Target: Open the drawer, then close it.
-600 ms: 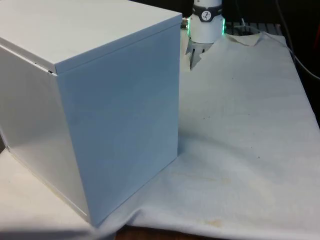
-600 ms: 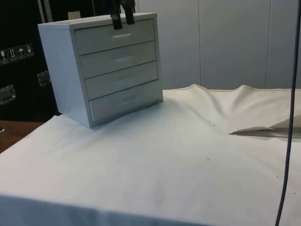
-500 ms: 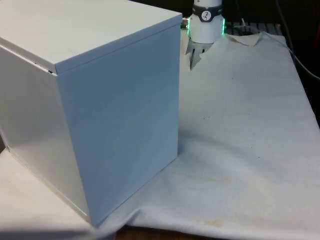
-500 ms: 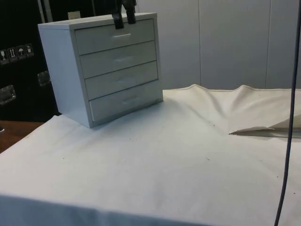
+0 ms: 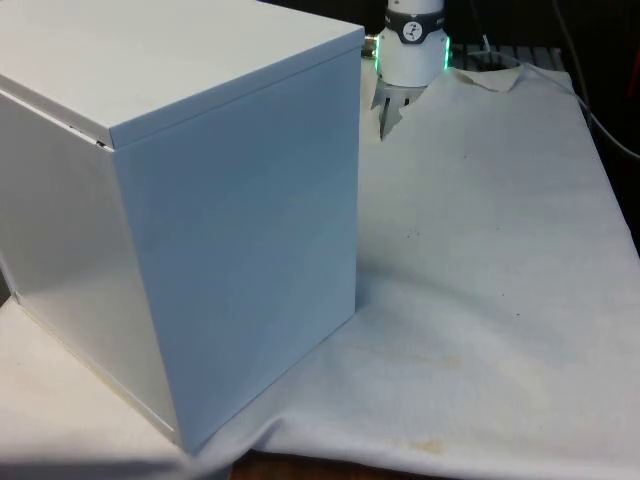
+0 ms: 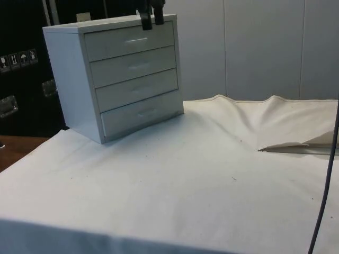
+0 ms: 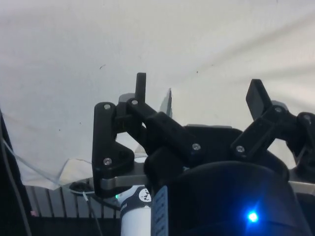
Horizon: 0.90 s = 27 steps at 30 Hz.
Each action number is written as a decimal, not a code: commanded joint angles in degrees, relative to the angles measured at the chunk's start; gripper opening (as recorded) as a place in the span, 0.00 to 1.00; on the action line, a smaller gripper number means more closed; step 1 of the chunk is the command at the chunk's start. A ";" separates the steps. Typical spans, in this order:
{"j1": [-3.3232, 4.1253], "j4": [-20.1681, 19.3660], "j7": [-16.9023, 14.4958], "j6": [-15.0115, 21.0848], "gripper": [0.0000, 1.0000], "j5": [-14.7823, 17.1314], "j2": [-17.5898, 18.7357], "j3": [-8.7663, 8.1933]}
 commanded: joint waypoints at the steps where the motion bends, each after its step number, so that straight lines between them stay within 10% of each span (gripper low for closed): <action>1: 0.00 -1.03 0.63 1.09 1.00 -0.74 -0.97 0.11; 27: -0.29 -12.72 -1.66 5.33 1.00 -4.47 -11.92 -0.74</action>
